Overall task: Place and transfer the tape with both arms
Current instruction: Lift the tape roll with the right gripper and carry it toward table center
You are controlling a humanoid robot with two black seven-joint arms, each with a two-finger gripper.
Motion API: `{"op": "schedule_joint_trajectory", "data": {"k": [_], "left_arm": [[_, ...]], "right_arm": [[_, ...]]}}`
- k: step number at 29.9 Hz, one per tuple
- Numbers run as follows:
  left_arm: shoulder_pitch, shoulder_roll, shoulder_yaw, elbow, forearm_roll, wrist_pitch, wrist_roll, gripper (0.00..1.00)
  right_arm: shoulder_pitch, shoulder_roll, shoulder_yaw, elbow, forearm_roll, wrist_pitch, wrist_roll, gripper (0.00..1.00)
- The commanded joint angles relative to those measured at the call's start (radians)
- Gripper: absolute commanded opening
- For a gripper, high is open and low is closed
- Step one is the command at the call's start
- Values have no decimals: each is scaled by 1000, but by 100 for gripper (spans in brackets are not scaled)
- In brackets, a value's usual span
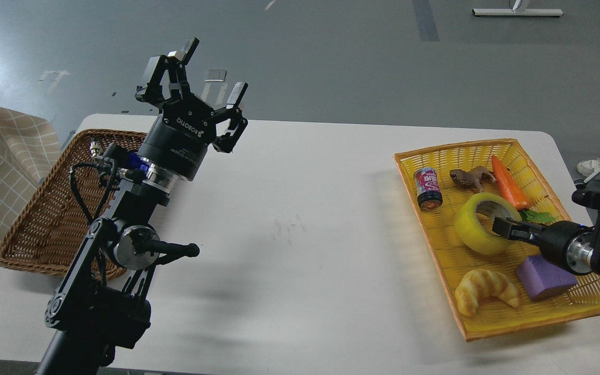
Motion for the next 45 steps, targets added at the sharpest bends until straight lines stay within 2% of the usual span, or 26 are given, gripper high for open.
{"op": "schedule_joint_trajectory", "data": {"k": [1,10,14,19,25,29,33,35,45], "left_arm": [[0,0,0,0,0,0,0,98],[0,0,0,0,0,0,0,98],[0,0,0,0,1,0,0,98],[0,0,-1,0,1,0,0,98],[2,0,-3,-2,1,0,-1,98],[2,0,-4,-3,3,2,-1,98],[2,0,-9,-3,1,2,-1,98],[0,0,-32,-5,0,-2,0,98],[5,0,-46,-5,0,-2,0,98]], "right_arm": [[2,-2,31,7,4,9,0,18],[35,-15,57,62,60,45,-8,17],[144,-9,57,78,61,55,-9,17],[264,1,52,76,61,55,-34,17],[382,100,-3,71,58,55,-61,17],[481,175,-121,75,58,55,-70,17],[508,245,-188,64,49,55,-72,17],[508,293,-246,62,46,55,-92,17],[508,385,-451,39,41,55,-110,17]]}}
